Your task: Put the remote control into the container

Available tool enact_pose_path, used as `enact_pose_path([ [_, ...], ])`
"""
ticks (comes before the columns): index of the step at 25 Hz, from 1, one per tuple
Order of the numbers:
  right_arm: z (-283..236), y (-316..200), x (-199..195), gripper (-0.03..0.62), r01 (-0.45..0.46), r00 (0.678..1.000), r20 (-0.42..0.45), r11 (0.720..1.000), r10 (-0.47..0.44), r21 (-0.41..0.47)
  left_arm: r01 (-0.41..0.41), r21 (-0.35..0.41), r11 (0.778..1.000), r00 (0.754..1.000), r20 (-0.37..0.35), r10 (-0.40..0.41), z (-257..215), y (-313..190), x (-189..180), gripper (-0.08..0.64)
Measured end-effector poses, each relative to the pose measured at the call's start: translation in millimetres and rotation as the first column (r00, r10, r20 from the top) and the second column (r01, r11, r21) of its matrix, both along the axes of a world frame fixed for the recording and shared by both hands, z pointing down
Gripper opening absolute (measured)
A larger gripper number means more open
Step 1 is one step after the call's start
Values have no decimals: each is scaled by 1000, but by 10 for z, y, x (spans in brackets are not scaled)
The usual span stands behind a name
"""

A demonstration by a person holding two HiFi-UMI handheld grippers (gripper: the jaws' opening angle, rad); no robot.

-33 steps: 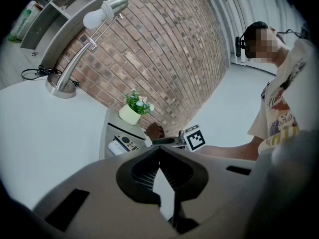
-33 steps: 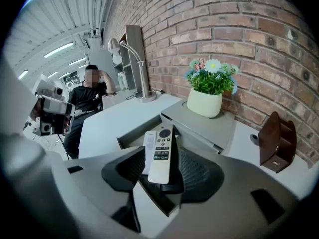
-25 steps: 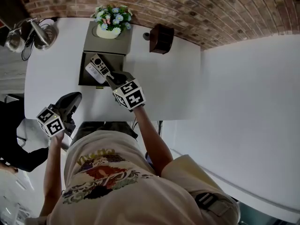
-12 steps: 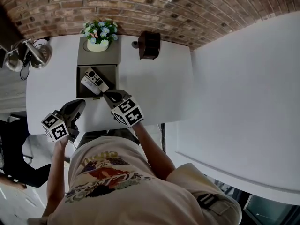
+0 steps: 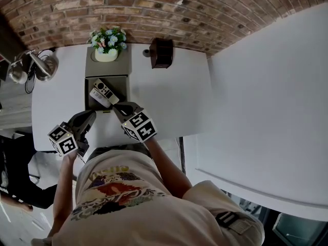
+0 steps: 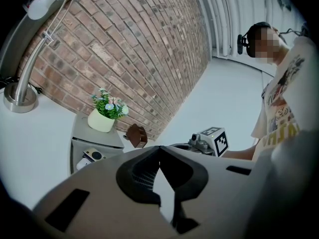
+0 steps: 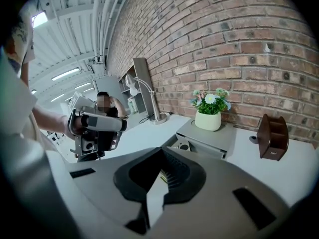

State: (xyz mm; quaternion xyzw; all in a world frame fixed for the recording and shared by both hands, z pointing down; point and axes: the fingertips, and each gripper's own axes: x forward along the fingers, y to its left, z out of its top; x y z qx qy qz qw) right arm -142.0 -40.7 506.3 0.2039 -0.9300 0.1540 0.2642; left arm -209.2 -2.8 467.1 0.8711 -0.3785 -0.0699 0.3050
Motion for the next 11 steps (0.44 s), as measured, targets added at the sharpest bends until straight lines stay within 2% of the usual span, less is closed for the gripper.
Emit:
enact_pose_path([
  [11,-2,-39,77,9,-25,1000,17,1000,25,-4,-6,-2,1000,1000,16,6,-21,22,60,5],
])
